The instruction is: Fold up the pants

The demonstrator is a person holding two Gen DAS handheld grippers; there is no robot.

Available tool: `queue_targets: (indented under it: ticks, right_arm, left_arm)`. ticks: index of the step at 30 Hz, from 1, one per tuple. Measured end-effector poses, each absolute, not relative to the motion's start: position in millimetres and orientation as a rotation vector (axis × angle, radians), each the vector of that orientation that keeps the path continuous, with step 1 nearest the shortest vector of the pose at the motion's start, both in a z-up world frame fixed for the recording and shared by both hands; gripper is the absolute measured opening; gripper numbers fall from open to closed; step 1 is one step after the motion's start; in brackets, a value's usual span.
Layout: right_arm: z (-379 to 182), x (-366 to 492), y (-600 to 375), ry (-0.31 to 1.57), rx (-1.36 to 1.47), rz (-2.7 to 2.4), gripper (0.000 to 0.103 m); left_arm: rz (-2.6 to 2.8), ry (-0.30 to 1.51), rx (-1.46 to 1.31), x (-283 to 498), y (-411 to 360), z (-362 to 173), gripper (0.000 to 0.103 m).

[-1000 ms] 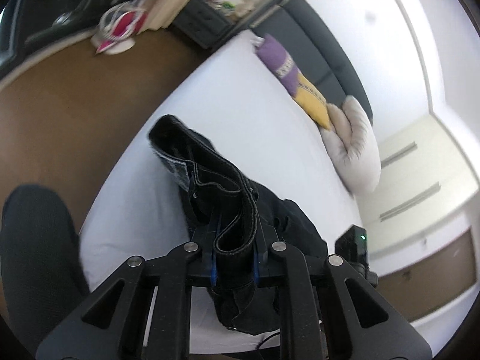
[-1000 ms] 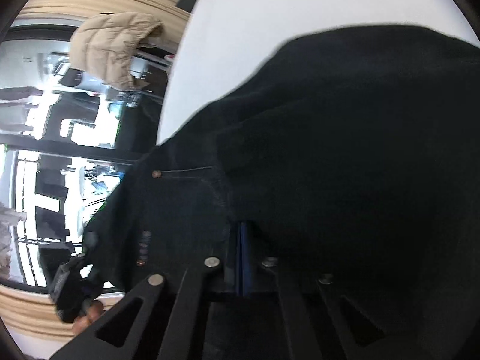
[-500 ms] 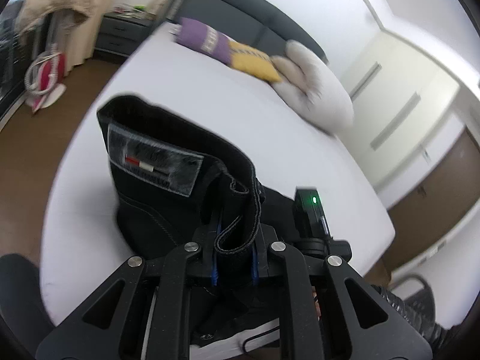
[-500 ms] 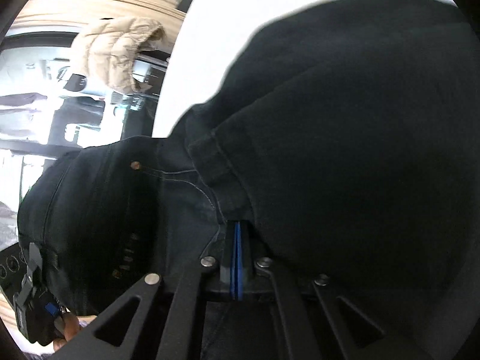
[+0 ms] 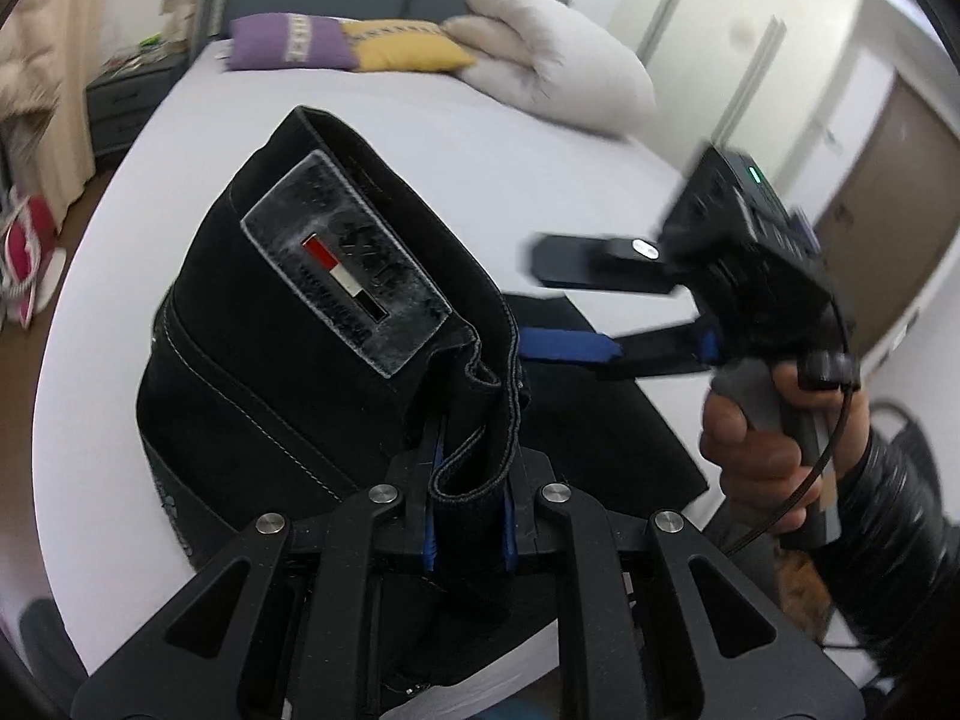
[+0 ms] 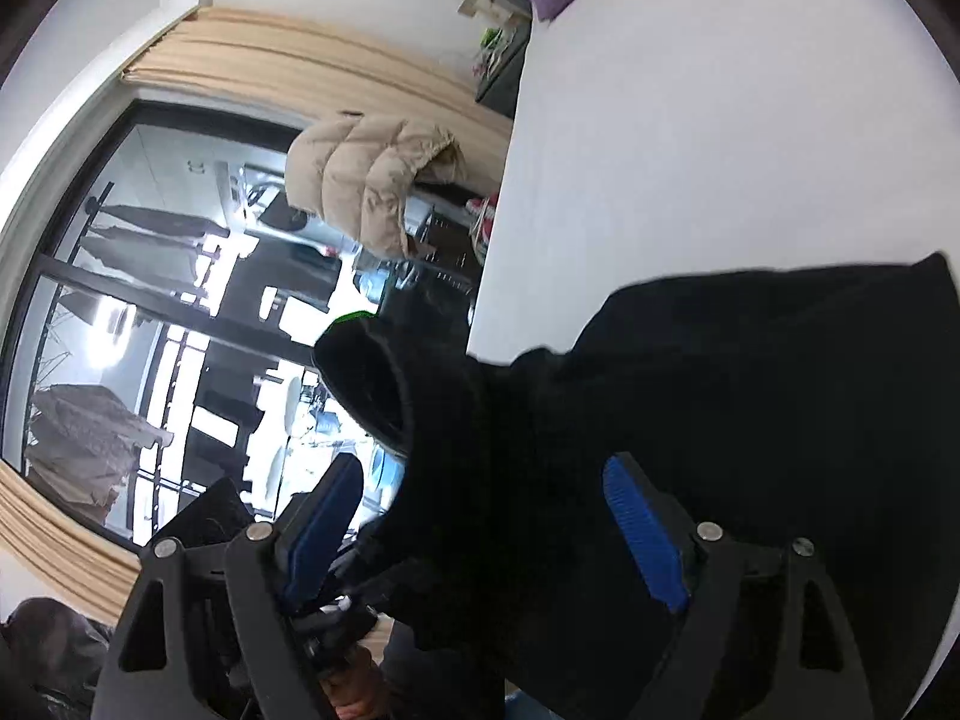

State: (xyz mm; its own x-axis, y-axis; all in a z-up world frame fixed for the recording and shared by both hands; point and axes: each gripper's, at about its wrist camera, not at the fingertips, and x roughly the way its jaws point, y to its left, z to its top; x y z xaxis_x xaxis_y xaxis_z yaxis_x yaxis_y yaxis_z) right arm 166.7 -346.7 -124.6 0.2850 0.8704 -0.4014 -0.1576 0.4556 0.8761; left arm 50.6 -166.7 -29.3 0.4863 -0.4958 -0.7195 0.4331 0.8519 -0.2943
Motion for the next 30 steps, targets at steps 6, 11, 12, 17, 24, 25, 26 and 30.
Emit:
queue_targets:
  ticks: [6,11,12,17,24,25,26,30]
  right_arm:
    - [-126.9,172.2,-344.1,1.096,0.807,0.817,0.083]
    - [-140.7,173.1,-351.6,1.159,0.775,0.779,0.03]
    - [-141.6,171.2,-357.1,1.163,0.754,0.748,0.027]
    - [-144.1,161.9,-378.6,1.157,0.727,0.677,0.016]
    - [-141.9,153.1,-419.5,1.145,0.707,0.609,0.015]
    - [-143.0,152.6,-424.0,1.146,0.706,0.603,0.015]
    - [-144.2,152.0,-426.1,1.147,0.705,0.597,0.015]
    - [-146.0,155.3,-438.8,1.143,0.707,0.568,0.015]
  left_arm:
    - [-0.6,0.92,0.092,41.7,-225.0,-41.6,0.013]
    - [-0.623,0.953,0.153,46.8,-262.0,-54.2,0.013]
    - [-0.632,0.96,0.156,49.0,-268.4,-57.4,0.013]
    - [-0.69,0.958,0.197,55.4,-312.1,-63.4,0.013]
    - [-0.765,0.943,0.234,63.6,-364.4,-74.9,0.013]
    - [-0.77,0.947,0.238,66.1,-373.4,-76.8,0.013]
    - [-0.772,0.951,0.236,69.5,-381.2,-78.7,0.013]
    - [-0.782,0.959,0.234,83.1,-393.6,-83.2,0.013]
